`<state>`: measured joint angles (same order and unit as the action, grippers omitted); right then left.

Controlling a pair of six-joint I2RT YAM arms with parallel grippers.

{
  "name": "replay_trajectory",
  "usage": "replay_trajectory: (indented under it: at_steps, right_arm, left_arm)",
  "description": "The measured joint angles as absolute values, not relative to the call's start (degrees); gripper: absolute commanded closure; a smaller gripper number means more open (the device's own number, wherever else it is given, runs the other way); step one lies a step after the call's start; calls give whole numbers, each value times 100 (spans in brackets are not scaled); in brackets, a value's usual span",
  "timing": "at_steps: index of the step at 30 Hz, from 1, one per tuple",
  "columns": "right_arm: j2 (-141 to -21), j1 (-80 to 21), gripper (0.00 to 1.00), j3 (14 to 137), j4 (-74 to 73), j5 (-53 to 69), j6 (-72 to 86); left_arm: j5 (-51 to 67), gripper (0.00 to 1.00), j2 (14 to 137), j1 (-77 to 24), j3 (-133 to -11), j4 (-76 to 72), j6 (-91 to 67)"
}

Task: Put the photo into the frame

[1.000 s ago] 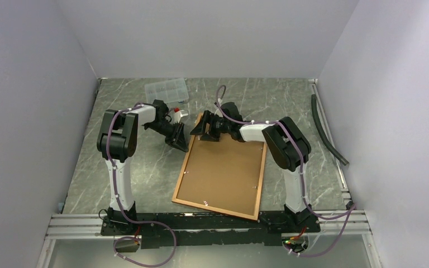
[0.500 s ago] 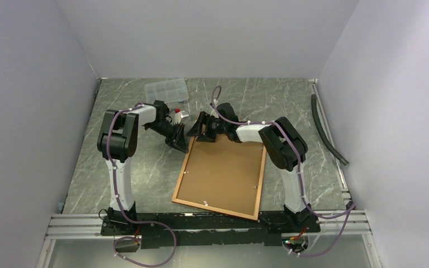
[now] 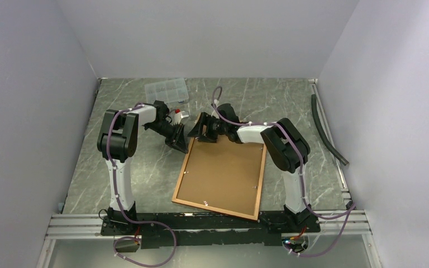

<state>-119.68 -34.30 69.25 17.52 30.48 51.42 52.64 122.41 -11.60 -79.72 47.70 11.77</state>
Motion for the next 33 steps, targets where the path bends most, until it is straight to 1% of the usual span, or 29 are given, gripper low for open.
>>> replay_trajectory:
  at_steps: [4, 11, 33]
  right_arm:
    - [-11701, -3433, 26, 6698, 1566, 2797, 4989]
    - [-11671, -3494, 26, 6681, 1549, 2624, 4976]
    - [-11893, -3642, 29, 7096, 1415, 2088, 5070]
  left_arm:
    - [5264, 79, 12241, -1160, -7972, 4770, 1177]
    - [5260, 79, 12241, -1160, -7972, 4772, 1177]
    - [5262, 80, 12228, -1160, -7948, 4764, 1197]
